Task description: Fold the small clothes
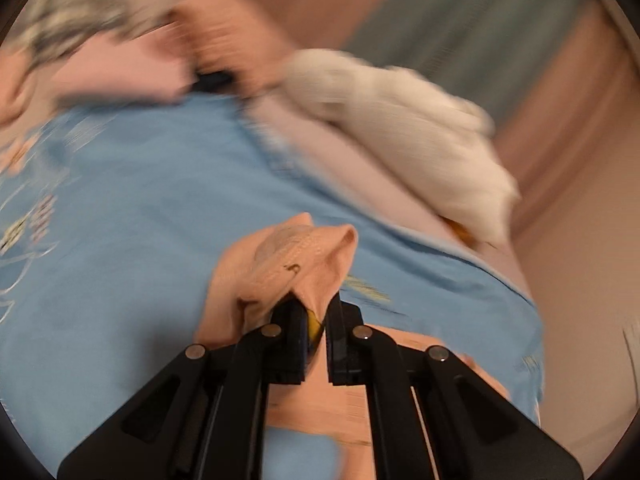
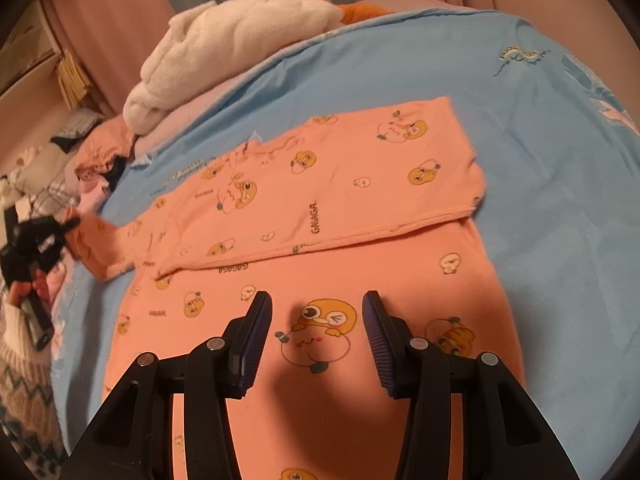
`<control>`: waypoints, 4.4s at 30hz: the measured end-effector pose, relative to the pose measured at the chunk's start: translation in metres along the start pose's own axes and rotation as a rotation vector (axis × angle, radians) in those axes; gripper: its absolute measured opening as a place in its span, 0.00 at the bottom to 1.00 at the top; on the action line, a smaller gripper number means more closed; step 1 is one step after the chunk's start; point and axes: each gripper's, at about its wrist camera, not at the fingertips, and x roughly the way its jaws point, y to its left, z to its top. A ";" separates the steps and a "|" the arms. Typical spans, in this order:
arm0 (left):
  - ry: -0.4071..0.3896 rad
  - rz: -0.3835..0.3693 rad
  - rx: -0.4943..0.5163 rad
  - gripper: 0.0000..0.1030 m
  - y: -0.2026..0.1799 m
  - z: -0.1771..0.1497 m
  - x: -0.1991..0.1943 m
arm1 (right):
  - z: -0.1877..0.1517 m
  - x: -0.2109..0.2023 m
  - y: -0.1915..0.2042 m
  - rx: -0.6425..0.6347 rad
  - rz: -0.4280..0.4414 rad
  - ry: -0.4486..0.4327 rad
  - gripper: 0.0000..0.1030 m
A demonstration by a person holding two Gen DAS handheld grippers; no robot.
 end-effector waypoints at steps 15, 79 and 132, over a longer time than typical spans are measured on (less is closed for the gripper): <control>0.453 -0.152 0.535 0.52 -0.206 -0.202 0.078 | -0.008 -0.045 -0.050 0.101 -0.073 -0.061 0.46; 0.383 0.044 0.372 0.74 -0.039 -0.155 0.043 | 0.075 -0.004 -0.075 0.168 -0.038 -0.070 0.06; 0.211 0.070 0.462 0.57 -0.031 -0.105 0.016 | 0.066 -0.002 -0.020 -0.081 -0.091 -0.092 0.30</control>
